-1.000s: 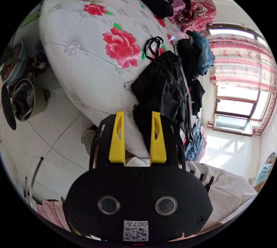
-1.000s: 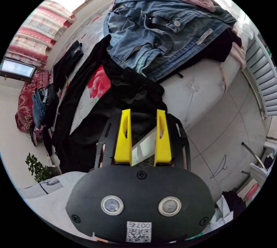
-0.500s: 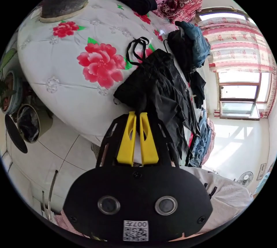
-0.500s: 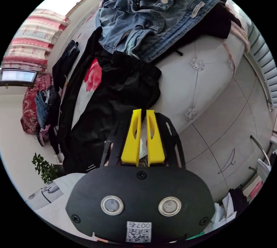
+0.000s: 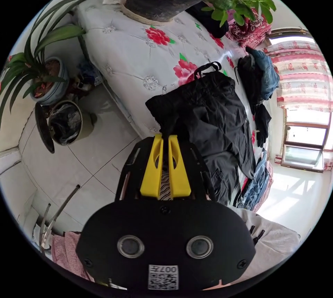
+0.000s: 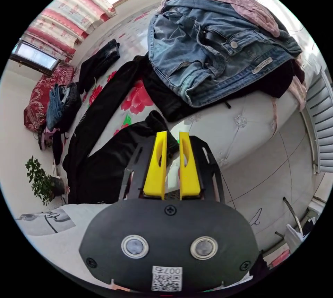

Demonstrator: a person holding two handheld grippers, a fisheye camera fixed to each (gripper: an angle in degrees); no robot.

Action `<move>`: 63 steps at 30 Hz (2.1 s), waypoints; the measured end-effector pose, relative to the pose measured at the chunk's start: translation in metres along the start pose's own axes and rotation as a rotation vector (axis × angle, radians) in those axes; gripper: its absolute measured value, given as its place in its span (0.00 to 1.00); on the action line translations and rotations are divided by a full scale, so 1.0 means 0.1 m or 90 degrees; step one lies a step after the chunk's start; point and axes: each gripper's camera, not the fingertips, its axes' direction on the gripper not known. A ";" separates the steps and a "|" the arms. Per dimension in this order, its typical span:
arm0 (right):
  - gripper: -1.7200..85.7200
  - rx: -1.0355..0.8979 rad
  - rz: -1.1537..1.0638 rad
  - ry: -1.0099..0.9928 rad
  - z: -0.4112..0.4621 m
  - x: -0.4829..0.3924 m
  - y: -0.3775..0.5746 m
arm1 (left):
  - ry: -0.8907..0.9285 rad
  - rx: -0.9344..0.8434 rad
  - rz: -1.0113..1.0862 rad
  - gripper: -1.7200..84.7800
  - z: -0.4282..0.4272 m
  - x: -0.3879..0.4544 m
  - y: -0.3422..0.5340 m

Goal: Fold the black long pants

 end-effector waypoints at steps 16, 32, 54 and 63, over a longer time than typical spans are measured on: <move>0.15 -0.182 0.071 -0.028 0.41 0.09 0.35 | 0.202 0.036 0.033 0.01 -0.33 -0.26 0.18; 0.02 0.039 0.010 -0.253 -0.36 -0.20 0.33 | 0.366 0.070 0.060 0.01 -0.54 -0.28 0.06; 0.02 0.306 0.079 -0.461 -1.34 0.11 -0.20 | 0.392 0.040 0.170 0.01 -0.70 0.36 -0.02; 0.04 0.213 0.042 -0.345 -0.43 -0.93 -1.99 | 0.279 -0.005 0.050 0.04 0.55 1.44 -1.35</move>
